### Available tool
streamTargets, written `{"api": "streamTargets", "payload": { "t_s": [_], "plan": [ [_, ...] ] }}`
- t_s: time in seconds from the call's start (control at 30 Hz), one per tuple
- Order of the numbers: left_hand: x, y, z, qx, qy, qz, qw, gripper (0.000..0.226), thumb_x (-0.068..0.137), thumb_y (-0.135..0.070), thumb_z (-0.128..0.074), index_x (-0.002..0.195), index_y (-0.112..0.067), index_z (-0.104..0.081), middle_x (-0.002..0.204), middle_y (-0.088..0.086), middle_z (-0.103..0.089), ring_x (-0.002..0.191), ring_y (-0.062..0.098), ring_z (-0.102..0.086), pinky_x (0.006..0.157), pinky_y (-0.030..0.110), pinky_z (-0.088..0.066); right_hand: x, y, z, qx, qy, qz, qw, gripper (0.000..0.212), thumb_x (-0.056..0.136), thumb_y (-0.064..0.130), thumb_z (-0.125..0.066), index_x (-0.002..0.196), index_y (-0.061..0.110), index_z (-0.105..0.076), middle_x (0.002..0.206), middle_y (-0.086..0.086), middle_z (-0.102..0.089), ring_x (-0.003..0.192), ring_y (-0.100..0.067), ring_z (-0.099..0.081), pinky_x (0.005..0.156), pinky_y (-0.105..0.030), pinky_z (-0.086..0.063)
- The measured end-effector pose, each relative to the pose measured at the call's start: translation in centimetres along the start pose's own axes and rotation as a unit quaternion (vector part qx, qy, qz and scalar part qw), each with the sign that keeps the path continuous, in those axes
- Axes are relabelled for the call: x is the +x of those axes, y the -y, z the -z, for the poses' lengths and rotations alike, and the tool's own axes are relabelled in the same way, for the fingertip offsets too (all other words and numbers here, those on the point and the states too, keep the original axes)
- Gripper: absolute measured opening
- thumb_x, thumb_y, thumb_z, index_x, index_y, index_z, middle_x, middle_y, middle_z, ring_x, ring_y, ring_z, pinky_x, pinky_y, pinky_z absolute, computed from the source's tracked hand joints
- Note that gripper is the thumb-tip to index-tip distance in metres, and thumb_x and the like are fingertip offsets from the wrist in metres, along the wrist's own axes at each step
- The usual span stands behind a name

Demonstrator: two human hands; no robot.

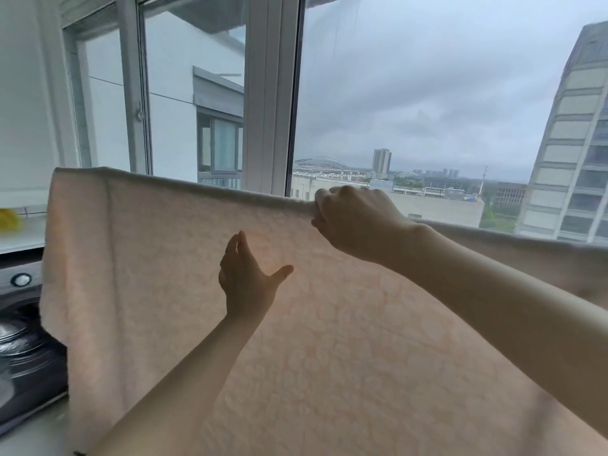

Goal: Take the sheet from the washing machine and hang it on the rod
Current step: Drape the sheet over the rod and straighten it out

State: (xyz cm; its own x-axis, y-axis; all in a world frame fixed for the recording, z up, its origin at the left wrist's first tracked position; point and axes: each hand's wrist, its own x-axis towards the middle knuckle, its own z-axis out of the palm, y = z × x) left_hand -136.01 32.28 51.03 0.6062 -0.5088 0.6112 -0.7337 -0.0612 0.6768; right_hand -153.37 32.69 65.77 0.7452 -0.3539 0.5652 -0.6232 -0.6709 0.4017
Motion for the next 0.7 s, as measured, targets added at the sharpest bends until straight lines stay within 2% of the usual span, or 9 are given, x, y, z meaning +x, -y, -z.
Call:
{"api": "streamTargets", "payload": {
  "t_s": [0.1,0.2,0.33,0.47,0.53,0.6,0.7],
  "plan": [
    [0.9,0.0,-0.5,-0.016,-0.044,-0.07,0.996,0.111,0.071,-0.062,-0.068,0.152,-0.013,-0.011,0.16,0.008,-0.012,0.147,0.027,-0.013,0.118,0.049,-0.013,1.5,0.7,-0.6,0.005,0.002,-0.001,1.0,0.022,0.099,0.033,-0.042,0.087,0.015,-0.04,0.071,0.001,-0.045,0.057,-0.018,-0.046,0.053,-0.029,-0.033],
    [2.6,-0.1,-1.1,-0.016,-0.107,-0.134,0.985,0.099,0.074,-0.06,-0.068,0.149,-0.01,-0.026,0.155,0.011,-0.028,0.144,0.028,-0.026,0.118,0.049,-0.018,2.8,1.2,-1.1,0.01,0.01,-0.009,1.0,0.026,0.101,0.031,-0.039,0.082,0.014,-0.04,0.063,0.005,-0.036,0.05,-0.012,-0.037,0.046,-0.026,-0.025],
    [5.2,0.3,-1.4,-0.037,-0.183,-0.148,0.971,0.061,0.076,-0.049,-0.074,0.121,-0.01,-0.06,0.123,0.006,-0.063,0.117,0.023,-0.056,0.105,0.047,-0.041,4.3,1.9,-1.7,0.014,0.02,-0.018,1.0,0.032,0.101,0.034,-0.036,0.077,0.014,-0.043,0.061,0.003,-0.038,0.049,-0.013,-0.037,0.044,-0.026,-0.024],
    [7.5,0.7,-0.5,-0.073,-0.24,-0.186,0.95,0.028,0.079,-0.038,-0.076,0.093,-0.015,-0.068,0.096,0.0,-0.071,0.094,0.02,-0.061,0.096,0.033,-0.045,5.1,2.3,-1.8,0.018,0.028,-0.037,0.999,0.037,0.101,0.041,-0.035,0.075,0.016,-0.044,0.064,0.0,-0.046,0.054,-0.018,-0.05,0.046,-0.028,-0.034],
    [8.4,1.3,0.5,-0.104,-0.257,-0.186,0.943,0.029,0.081,-0.039,-0.073,0.086,-0.013,-0.062,0.088,0.001,-0.067,0.087,0.017,-0.057,0.09,0.028,-0.043,5.3,2.7,-1.8,0.013,0.029,-0.059,0.998,0.039,0.099,0.046,-0.035,0.074,0.017,-0.044,0.065,0.0,-0.047,0.057,-0.019,-0.052,0.049,-0.029,-0.038],
    [9.5,2.1,1.7,-0.134,-0.274,-0.197,0.932,0.033,0.08,-0.037,-0.075,0.088,-0.009,-0.059,0.087,0.004,-0.063,0.082,0.016,-0.052,0.08,0.03,-0.044,5.6,3.2,-1.7,0.003,0.039,-0.082,0.996,0.041,0.099,0.049,-0.035,0.074,0.018,-0.045,0.066,0.0,-0.048,0.059,-0.02,-0.053,0.051,-0.029,-0.04],
    [11.6,3.5,3.3,-0.082,-0.243,-0.29,0.922,0.03,0.081,-0.035,-0.075,0.097,-0.01,-0.068,0.091,0.003,-0.066,0.089,0.021,-0.053,0.081,0.031,-0.04,6.4,4.2,-1.5,-0.01,0.06,-0.108,0.992,0.039,0.098,0.049,-0.036,0.078,0.018,-0.046,0.069,0.0,-0.047,0.065,-0.022,-0.054,0.055,-0.031,-0.041]
  ]
}}
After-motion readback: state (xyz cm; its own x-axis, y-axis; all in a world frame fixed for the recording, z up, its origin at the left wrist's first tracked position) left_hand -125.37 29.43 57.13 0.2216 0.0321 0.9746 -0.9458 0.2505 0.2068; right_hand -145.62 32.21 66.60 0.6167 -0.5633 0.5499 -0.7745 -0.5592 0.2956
